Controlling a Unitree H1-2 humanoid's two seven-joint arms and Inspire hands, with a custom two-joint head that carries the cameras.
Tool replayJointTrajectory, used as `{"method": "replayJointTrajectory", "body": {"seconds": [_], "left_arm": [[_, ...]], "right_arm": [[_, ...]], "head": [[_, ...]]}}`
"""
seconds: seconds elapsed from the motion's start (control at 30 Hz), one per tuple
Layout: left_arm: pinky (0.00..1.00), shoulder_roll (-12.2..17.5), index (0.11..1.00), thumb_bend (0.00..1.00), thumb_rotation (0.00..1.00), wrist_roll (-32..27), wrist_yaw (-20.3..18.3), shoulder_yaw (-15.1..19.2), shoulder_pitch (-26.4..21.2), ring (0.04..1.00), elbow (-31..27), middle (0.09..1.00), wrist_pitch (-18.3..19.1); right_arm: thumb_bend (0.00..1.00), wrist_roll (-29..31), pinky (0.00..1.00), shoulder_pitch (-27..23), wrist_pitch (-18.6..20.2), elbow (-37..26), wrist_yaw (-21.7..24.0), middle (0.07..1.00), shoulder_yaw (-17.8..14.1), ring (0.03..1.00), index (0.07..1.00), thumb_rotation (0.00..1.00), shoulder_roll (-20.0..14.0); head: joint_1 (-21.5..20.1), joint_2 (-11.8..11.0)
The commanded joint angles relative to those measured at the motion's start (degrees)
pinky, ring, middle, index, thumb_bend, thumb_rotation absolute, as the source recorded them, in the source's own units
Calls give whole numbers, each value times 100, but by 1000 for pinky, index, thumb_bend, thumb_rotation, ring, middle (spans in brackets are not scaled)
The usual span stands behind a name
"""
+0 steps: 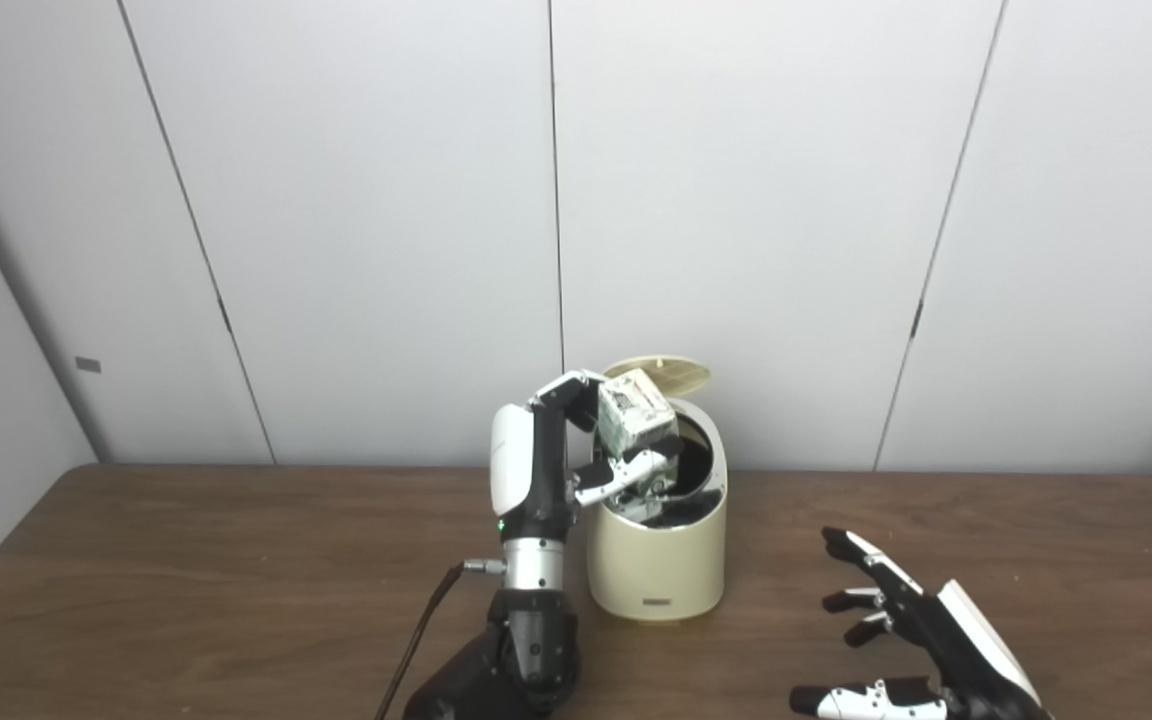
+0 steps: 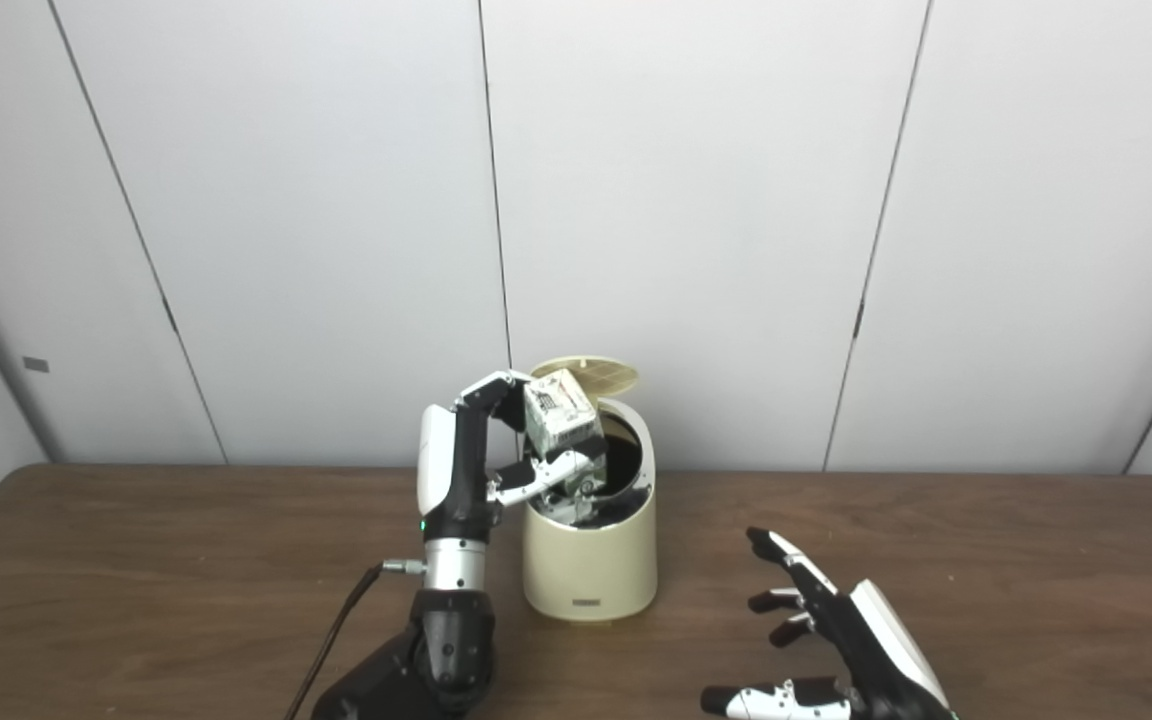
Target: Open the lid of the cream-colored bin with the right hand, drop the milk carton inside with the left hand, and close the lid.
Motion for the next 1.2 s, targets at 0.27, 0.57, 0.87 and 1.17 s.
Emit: {"method": "replayJointTrajectory", "body": {"seconds": [0.27,0.57,0.87,1.17], "left_arm": [[729,264,866,830,397,363,-819,355,405,787,-692,836,53],[697,348,870,846,417,687,-1088,777,799,779,-1596,840,52],[602,439,821,836,393,700,-1252,1072,1224,722,-2470,790,52],[567,600,756,740,293,-229,-2420,1721,1737,672,-3616,745,55]], "right_arm": [[771,-32,581,-150,-133,-150,-75,895,-1,722,913,289,-21],[766,43,559,-216,-437,70,-126,882,-2,704,905,262,-49],[764,-3,561,-251,-465,125,-101,888,40,699,906,262,-57],[764,12,549,-283,-442,146,-71,890,49,702,906,270,-88]], "head": [[74,15],[183,11],[246,9],[311,9]]}}
